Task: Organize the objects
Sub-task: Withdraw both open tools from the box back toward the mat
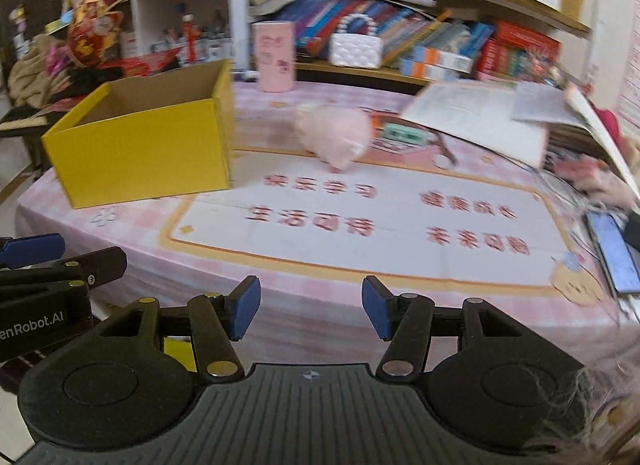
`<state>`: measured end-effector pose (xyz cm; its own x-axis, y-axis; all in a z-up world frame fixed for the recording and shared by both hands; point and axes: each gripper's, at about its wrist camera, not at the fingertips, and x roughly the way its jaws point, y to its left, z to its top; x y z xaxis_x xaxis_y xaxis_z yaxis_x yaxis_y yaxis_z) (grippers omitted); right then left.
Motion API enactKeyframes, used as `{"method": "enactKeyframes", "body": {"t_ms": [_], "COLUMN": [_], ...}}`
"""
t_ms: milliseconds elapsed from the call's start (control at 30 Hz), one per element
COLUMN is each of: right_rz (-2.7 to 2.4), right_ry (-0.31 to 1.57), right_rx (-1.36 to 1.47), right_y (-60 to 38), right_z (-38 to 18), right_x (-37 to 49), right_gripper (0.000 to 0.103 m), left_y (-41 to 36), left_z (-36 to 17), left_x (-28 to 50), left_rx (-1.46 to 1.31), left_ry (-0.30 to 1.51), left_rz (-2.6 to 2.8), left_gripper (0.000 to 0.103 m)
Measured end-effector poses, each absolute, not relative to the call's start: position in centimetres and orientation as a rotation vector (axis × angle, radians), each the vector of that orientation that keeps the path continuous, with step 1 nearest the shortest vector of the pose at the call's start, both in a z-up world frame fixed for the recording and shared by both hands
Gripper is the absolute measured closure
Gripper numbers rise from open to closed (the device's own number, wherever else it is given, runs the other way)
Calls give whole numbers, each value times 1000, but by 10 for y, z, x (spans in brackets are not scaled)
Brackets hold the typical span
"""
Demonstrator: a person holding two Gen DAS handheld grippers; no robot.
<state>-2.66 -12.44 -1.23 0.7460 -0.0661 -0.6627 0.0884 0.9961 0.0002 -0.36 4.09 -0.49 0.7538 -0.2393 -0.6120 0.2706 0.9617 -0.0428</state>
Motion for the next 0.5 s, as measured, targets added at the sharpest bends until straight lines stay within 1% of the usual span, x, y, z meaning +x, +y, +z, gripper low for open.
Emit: {"method": "enactKeyframes", "body": {"t_ms": [200, 267, 500], "right_rz": [-178, -203, -275], "right_ry": [724, 720, 727], "right_rx": [84, 92, 115], "right_y": [-153, -160, -193], "right_z": [-13, -12, -14], "right_x": [-38, -40, -40], "right_gripper": [49, 49, 47], "left_y": [14, 5, -32], "left_z": [-5, -6, -8], "left_x": [-1, 1, 13], "left_rx": [85, 92, 113], "left_ry": [662, 664, 674], "left_rz": [-361, -380, -442], "left_gripper": [38, 35, 34]}}
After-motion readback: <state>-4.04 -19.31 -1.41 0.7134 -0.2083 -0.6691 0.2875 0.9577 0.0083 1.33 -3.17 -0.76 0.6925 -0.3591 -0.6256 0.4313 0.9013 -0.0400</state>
